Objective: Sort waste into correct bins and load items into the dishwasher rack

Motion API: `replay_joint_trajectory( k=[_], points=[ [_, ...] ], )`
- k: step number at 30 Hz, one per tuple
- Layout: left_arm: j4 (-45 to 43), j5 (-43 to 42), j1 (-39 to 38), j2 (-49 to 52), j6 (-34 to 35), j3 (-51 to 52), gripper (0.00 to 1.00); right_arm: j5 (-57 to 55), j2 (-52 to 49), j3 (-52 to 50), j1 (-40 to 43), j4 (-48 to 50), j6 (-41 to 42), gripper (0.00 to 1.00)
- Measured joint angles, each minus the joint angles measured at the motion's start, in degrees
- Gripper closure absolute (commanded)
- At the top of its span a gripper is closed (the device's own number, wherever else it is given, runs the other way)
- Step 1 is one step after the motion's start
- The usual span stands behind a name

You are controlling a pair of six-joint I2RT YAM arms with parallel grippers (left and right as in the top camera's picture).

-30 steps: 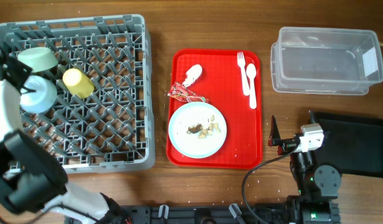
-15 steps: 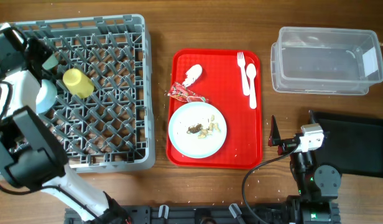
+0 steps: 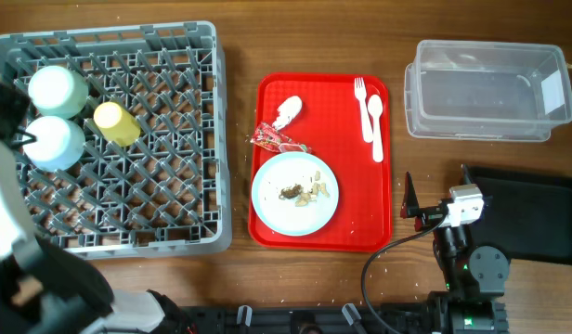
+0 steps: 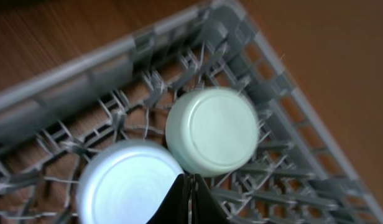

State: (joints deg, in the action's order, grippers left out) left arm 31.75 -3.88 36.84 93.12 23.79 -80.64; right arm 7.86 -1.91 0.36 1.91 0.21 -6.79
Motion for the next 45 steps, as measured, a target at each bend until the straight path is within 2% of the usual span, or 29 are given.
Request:
replay_joint_trajectory(
  k=[2,3,9,11,22,24,25,26,27,28,29,31,33,35,38,39,43,44,45],
  points=[
    [4.1,0.0,2.5,-7.2,1.3,0.0,0.22,0.0,0.0,0.0,0.0,0.0,0.0,0.00],
    [5.4,0.0,3.8,-9.3,2.5,0.0,0.00,0.0,0.0,0.0,0.0,0.0,0.0,0.00],
    [20.5,0.2,13.4,-9.9,17.6,0.0,0.00,0.0,0.0,0.0,0.0,0.0,0.0,0.00],
    [22.8,0.2,14.2,-9.7,20.5,0.0,0.00,0.0,0.0,0.0,0.0,0.0,0.0,0.00],
    [23.6,0.2,14.2,-9.7,22.4,0.0,0.00,-0.9,-0.1,0.0,0.0,1.9,-2.8,0.00],
    [23.6,0.2,14.2,-9.7,22.5,0.0,0.00,13.5,-0.1,0.1,-0.1,12.0,1.7,0.00],
    [23.6,0.2,14.2,-9.7,22.5,0.0,0.00,25.9,-0.3,0.0,0.0,19.7,8.1,0.00],
    [23.5,0.2,14.2,-9.7,22.5,0.0,0.00,33.0,-0.3,0.1,-0.2,25.3,12.4,0.00],
    [23.6,0.2,14.2,-9.7,22.6,0.0,0.00,40.5,-0.3,-0.1,-0.2,35.4,21.2,0.00],
    [23.6,0.2,14.2,-9.7,22.6,0.0,0.00,42.2,-0.2,0.2,-0.2,39.8,26.1,0.00],
    [23.6,0.1,14.2,-9.7,22.6,0.0,0.00,37.9,-0.3,0.0,-0.3,45.8,33.4,0.00],
    [23.6,0.2,14.2,-9.7,22.7,0.0,0.00,27.5,-0.3,0.4,-0.3,46.3,40.9,0.00],
    [23.6,0.2,14.2,-9.7,22.7,0.0,0.00,18.2,-2.6,4.8,-0.3,42.2,42.1,0.00],
    [23.6,0.3,14.2,-9.7,22.7,0.0,0.00,14.8,-8.6,16.4,-0.3,26.7,37.2,0.00],
    [23.5,0.3,14.2,-9.6,22.9,0.0,0.00,14.8,-33.2,48.3,-0.3,-10.5,21.2,0.00],
    [23.7,0.3,14.1,-9.6,22.9,0.0,0.01,14.8,-42.1,58.2,-0.7,-18.9,16.9,0.00],
    [23.6,0.4,14.2,-9.6,22.9,0.0,0.00,9.9,-66.3,83.7,-7.8,-46.2,8.4,0.00],
    [23.6,0.3,14.2,-9.6,22.9,0.0,0.00,7.1,-73.9,89.6,-12.3,-54.0,6.9,0.00],
    [23.6,0.4,14.2,-9.6,22.9,0.0,0.00,6.1,-78.3,91.6,-15.3,-56.0,6.4,0.00]
  ],
)
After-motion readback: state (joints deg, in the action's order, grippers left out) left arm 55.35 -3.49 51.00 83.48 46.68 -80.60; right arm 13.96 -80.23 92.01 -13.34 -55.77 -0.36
